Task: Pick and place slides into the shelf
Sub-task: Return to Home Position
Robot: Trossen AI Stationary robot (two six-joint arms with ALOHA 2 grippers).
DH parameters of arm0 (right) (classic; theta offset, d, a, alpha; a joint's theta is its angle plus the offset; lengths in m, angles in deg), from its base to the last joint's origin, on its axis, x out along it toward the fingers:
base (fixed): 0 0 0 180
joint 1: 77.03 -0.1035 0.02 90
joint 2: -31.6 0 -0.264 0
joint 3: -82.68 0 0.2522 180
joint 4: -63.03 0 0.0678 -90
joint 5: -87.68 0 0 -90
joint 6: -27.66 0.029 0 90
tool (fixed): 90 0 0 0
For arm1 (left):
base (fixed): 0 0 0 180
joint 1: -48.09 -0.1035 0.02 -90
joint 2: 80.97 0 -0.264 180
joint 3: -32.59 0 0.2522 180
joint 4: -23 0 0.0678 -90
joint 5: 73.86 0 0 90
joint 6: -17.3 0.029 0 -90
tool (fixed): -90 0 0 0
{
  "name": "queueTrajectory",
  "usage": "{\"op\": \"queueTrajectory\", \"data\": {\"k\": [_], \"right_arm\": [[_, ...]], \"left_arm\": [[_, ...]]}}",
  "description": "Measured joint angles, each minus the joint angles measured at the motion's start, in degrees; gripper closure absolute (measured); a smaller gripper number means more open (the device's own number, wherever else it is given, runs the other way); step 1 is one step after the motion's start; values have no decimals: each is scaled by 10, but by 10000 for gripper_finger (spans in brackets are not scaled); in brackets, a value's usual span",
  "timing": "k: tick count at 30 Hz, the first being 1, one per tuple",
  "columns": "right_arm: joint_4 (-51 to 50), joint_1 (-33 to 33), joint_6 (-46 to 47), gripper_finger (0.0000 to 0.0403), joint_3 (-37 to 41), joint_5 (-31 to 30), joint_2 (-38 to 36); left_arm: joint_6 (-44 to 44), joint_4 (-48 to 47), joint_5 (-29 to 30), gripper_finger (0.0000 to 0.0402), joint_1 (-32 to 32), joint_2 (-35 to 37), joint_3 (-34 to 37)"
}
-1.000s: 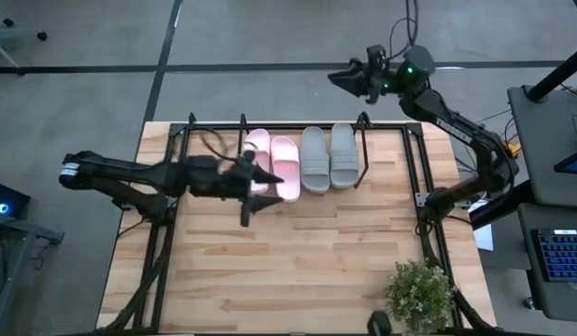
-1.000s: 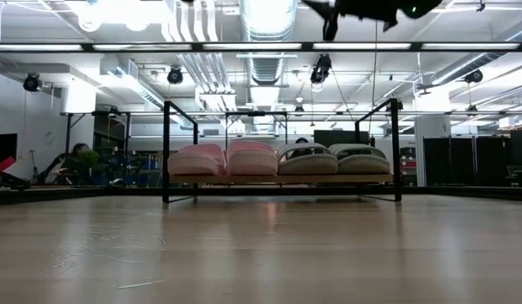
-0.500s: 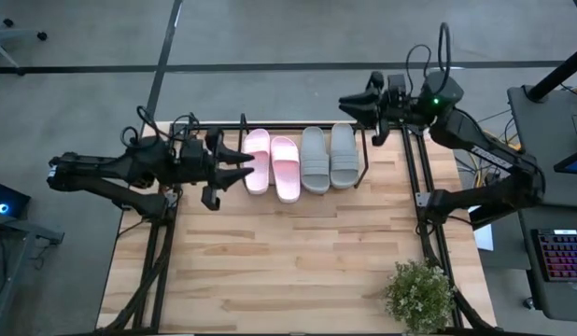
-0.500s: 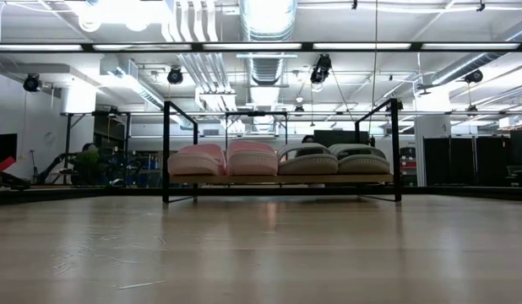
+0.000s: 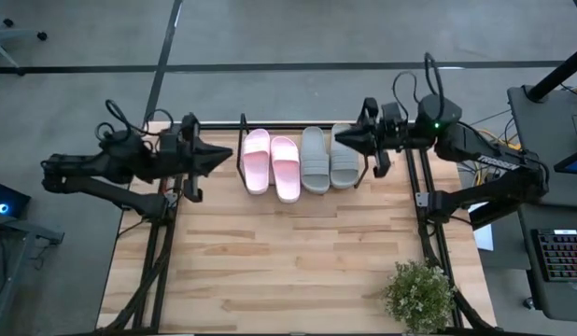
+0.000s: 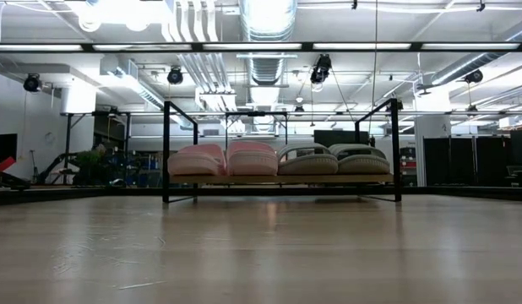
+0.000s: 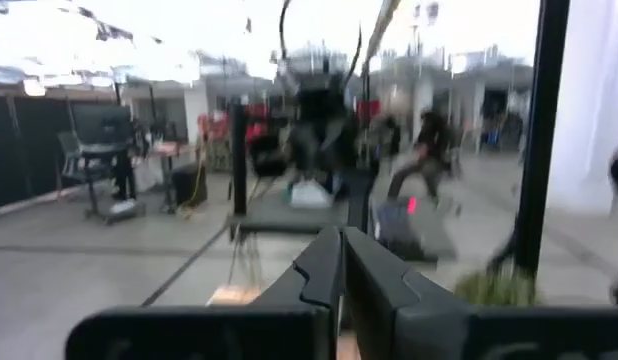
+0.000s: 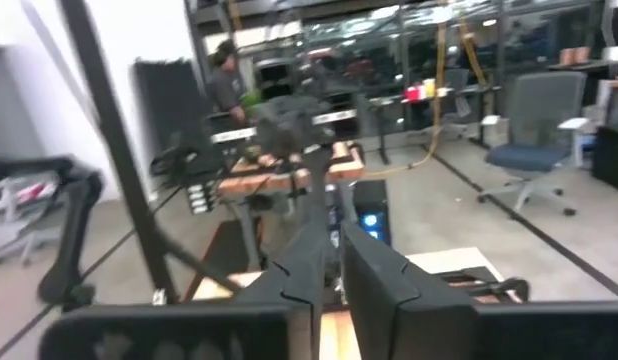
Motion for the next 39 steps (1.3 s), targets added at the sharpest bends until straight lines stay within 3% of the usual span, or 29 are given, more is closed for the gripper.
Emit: {"op": "queueTrajectory", "data": {"k": [3,7,10,17,22,30,35,39], "right_arm": [[-9,-14,-13,390,0,-16,0],[-32,-19,-23,394,0,-37,0],[-39,-20,-22,394,0,-44,1],[-38,-20,-28,394,0,-79,6],[-39,-20,-28,394,0,-89,9],[-38,-20,-37,394,2,-124,9],[-38,-19,-49,394,7,-139,9],[-36,-19,-50,394,12,-139,9]], "left_arm": [[23,-93,4,400,0,40,1],[22,-195,58,401,0,89,13],[4,-217,60,401,0,142,42],[-44,-219,65,401,0,270,148],[-60,-202,105,402,0,357,249],[1,35,114,402,0,434,421],[17,-24,162,402,0,448,451],[46,-86,164,402,0,448,416]]}}
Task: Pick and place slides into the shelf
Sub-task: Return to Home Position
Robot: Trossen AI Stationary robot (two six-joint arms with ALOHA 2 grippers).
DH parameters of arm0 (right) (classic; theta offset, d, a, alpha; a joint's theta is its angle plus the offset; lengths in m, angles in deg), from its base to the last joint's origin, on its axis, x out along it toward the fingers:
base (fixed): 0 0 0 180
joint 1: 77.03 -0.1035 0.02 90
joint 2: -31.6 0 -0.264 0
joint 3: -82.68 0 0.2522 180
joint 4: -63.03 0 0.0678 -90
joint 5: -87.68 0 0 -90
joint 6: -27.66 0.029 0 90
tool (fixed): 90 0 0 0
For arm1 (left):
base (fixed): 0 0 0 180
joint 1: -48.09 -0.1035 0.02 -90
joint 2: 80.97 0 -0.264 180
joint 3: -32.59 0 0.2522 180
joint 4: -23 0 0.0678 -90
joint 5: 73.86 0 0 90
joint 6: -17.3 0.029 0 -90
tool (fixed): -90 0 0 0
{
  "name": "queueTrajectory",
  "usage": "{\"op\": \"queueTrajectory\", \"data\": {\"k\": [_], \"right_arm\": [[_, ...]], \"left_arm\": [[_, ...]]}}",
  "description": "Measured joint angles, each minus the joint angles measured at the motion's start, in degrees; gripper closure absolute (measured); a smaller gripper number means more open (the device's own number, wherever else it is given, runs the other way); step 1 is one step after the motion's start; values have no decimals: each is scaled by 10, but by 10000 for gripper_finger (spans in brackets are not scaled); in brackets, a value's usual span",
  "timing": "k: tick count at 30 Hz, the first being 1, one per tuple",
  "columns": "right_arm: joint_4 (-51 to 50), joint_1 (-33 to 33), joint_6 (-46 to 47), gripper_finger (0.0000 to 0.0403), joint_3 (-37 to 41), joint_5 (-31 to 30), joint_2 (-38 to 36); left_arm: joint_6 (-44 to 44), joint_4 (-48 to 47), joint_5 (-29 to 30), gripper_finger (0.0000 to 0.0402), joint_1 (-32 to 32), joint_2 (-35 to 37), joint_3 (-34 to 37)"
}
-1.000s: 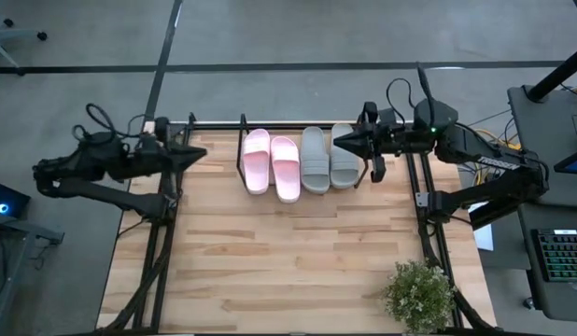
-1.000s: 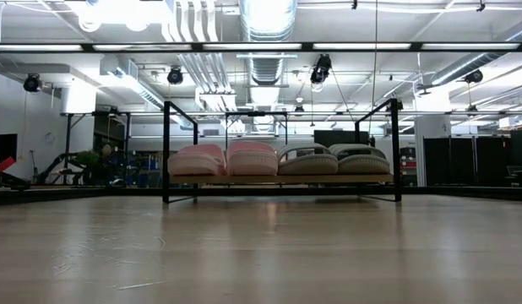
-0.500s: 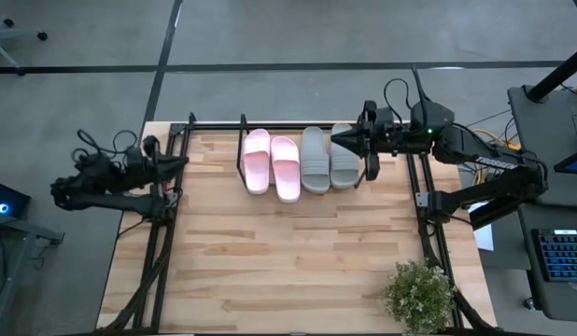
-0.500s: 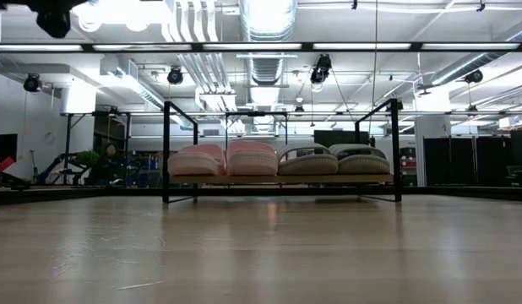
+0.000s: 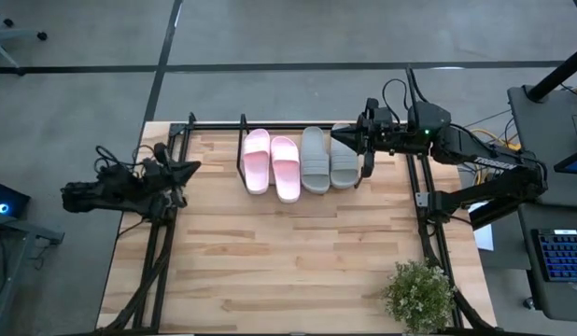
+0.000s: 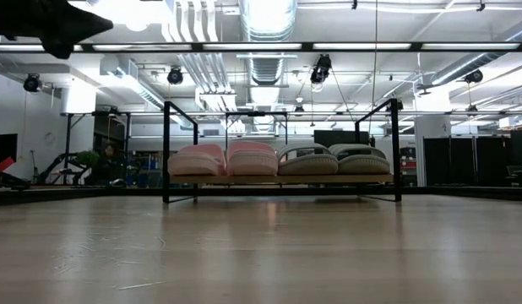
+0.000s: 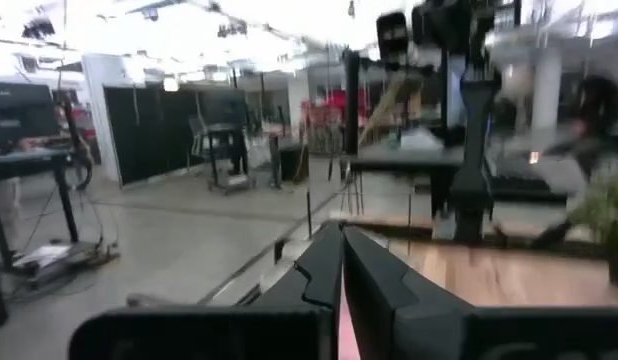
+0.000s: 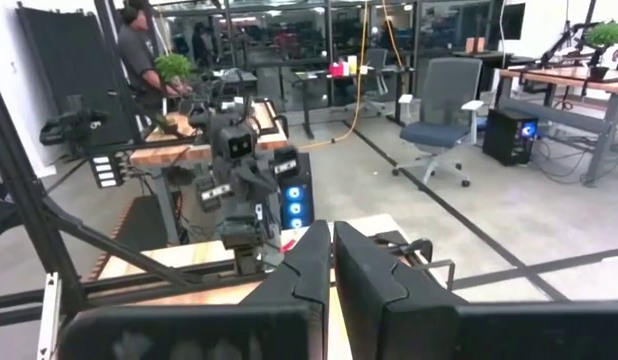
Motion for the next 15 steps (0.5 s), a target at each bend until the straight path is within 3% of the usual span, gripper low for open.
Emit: {"op": "queueTrajectory", "data": {"k": [4,8,15], "right_arm": [[3,0,1,394,10,0,0],[7,0,1,394,25,-6,0],[28,0,7,394,44,-10,0]], "left_arm": [[-9,-101,-27,402,0,0,-36],[-46,-91,-139,401,0,-1,-42],[-92,-71,-202,401,0,0,2]]}}
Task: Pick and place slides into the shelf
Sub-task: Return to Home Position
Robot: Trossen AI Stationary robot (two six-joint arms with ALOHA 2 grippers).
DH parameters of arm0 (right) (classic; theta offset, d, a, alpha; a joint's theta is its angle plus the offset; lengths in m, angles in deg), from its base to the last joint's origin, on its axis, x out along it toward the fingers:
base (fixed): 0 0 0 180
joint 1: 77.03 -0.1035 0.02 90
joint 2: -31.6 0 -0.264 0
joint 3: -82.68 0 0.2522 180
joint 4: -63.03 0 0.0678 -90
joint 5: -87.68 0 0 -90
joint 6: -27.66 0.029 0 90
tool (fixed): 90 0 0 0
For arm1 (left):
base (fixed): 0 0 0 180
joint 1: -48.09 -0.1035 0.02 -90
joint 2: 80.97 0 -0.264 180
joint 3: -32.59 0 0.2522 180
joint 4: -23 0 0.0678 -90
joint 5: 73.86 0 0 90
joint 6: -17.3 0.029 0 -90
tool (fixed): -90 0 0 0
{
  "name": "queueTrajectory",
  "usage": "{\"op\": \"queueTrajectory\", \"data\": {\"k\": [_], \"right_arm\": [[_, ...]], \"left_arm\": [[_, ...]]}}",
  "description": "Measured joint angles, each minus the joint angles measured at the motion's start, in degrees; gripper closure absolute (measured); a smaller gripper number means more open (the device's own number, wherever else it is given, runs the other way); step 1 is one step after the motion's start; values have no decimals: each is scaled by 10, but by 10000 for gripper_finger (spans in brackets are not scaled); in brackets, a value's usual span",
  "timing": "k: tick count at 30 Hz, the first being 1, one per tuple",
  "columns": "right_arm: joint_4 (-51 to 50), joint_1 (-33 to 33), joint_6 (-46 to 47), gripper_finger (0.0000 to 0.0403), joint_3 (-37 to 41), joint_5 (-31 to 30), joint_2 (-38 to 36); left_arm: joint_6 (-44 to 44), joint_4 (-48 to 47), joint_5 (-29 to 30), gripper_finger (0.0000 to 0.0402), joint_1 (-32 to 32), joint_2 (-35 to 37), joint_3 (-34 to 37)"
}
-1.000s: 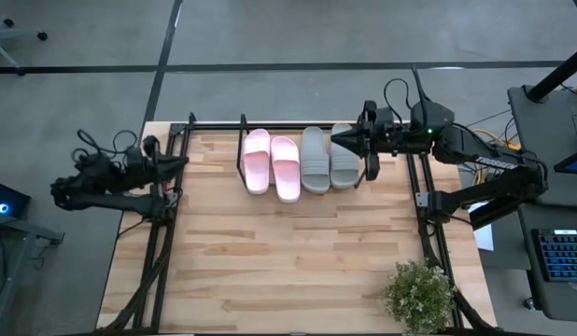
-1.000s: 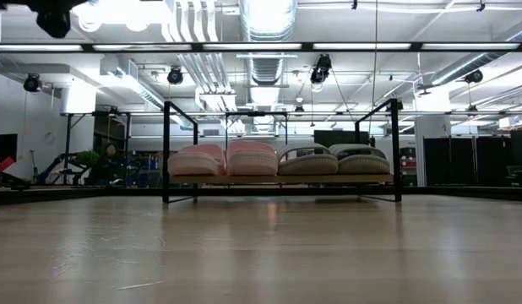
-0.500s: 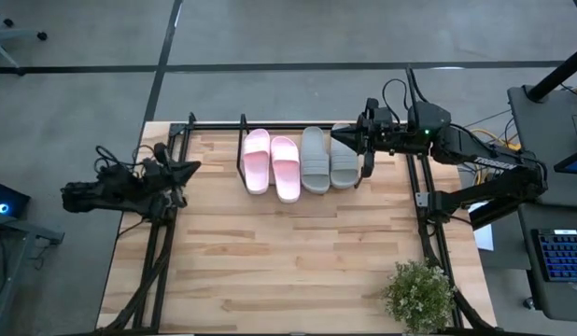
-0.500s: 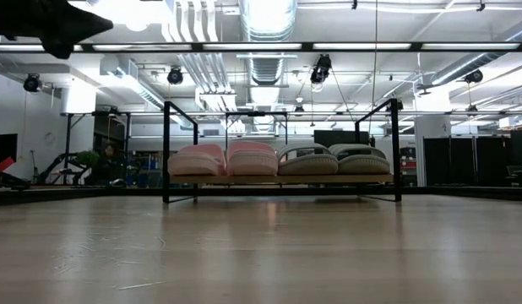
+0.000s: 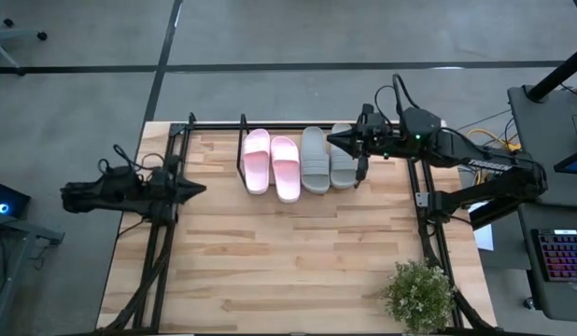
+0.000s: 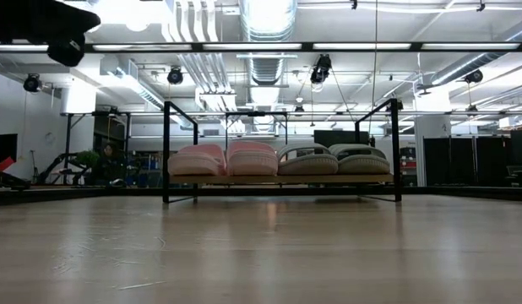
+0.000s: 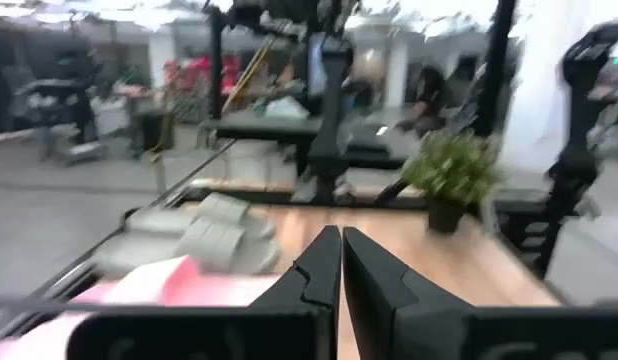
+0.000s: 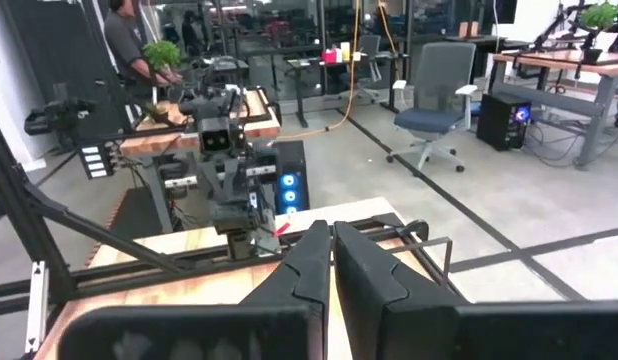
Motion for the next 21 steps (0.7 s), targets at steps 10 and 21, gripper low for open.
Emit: {"op": "queueTrajectory", "data": {"k": [10,21], "right_arm": [[51,-2,0,394,24,2,0],[60,-2,-39,394,47,13,0]], "left_arm": [[-28,213,-37,401,0,1,151],[-59,208,-23,401,0,1,201]]}}
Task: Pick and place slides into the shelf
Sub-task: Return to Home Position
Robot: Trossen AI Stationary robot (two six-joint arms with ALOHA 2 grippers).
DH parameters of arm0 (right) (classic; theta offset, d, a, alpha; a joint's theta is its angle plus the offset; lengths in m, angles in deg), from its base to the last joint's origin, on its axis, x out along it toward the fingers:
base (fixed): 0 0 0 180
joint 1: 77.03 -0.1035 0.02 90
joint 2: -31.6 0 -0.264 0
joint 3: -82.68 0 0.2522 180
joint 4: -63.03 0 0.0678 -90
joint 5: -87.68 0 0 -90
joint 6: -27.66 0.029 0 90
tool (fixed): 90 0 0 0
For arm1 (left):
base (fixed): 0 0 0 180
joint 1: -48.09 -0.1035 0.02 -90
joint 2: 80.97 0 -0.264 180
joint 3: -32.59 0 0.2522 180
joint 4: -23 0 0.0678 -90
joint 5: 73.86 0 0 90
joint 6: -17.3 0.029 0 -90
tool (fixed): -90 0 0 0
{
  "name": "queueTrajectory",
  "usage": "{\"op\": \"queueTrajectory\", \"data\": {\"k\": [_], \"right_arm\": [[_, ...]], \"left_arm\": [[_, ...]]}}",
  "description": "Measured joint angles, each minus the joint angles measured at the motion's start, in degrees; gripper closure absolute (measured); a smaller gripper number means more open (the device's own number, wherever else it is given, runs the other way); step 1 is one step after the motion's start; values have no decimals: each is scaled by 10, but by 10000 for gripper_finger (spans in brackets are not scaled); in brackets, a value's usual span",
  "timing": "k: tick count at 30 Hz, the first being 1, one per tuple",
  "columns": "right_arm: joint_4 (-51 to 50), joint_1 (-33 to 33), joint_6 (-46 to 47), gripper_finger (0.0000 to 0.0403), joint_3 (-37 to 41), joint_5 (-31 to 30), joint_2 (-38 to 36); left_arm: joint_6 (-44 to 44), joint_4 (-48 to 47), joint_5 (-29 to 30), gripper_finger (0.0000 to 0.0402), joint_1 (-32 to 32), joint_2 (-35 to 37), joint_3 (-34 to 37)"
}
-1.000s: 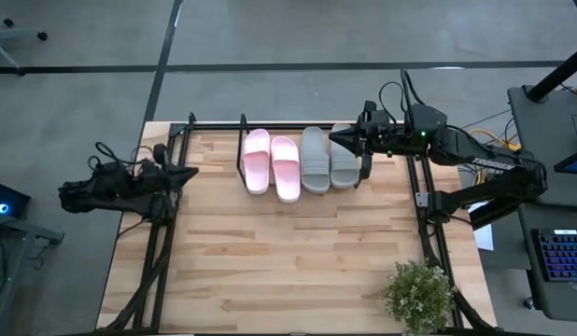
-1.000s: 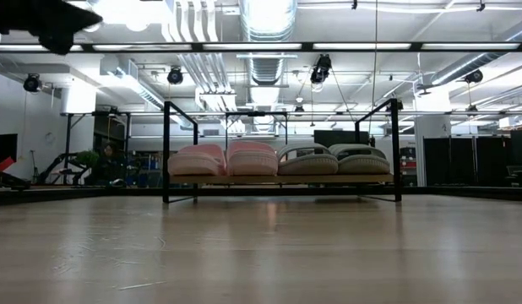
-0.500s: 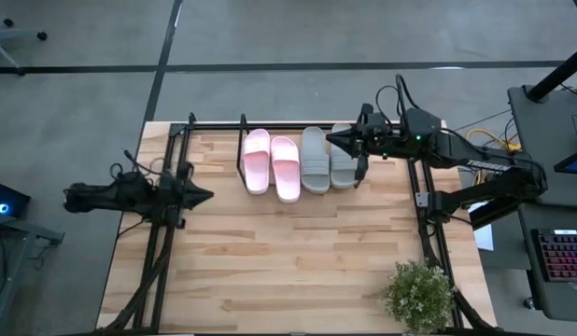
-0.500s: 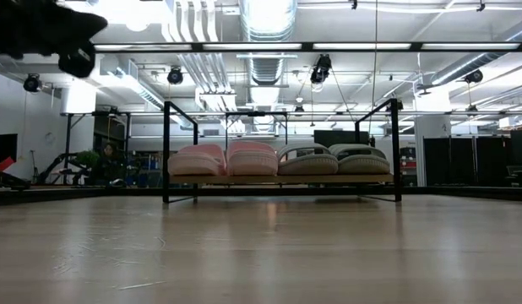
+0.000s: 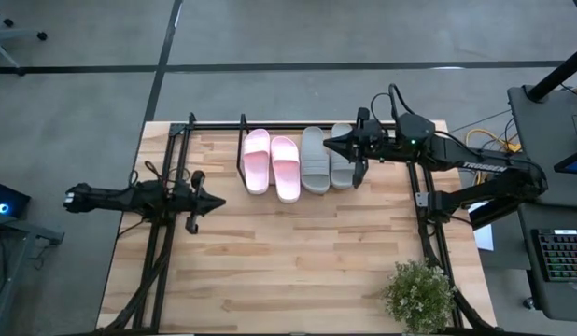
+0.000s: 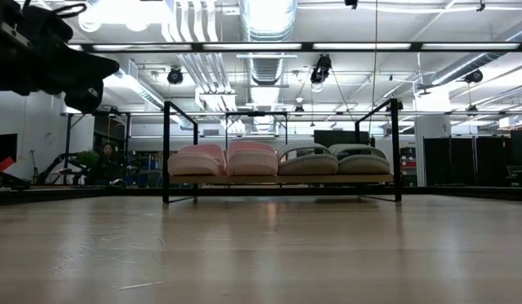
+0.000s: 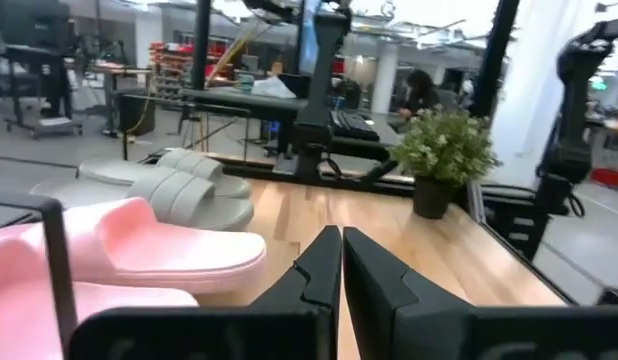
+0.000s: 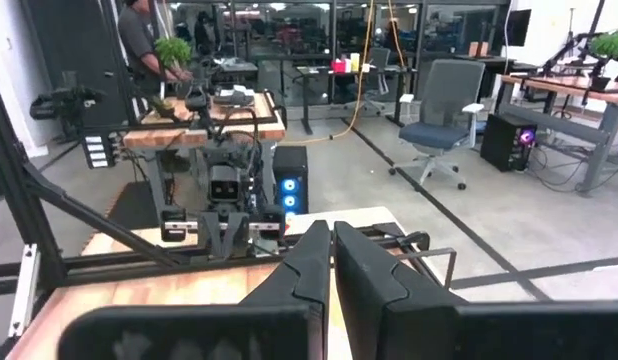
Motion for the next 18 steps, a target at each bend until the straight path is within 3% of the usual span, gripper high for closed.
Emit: {"op": "queueTrajectory", "data": {"k": [6,13,18], "right_arm": [[13,0,40,394,20,36,10],[51,-2,-24,395,28,39,17],[47,-3,-33,395,46,39,-33]], "left_arm": [[35,14,59,401,0,0,-1],[34,16,55,401,0,-12,0],[34,16,54,401,0,-16,0]]}}
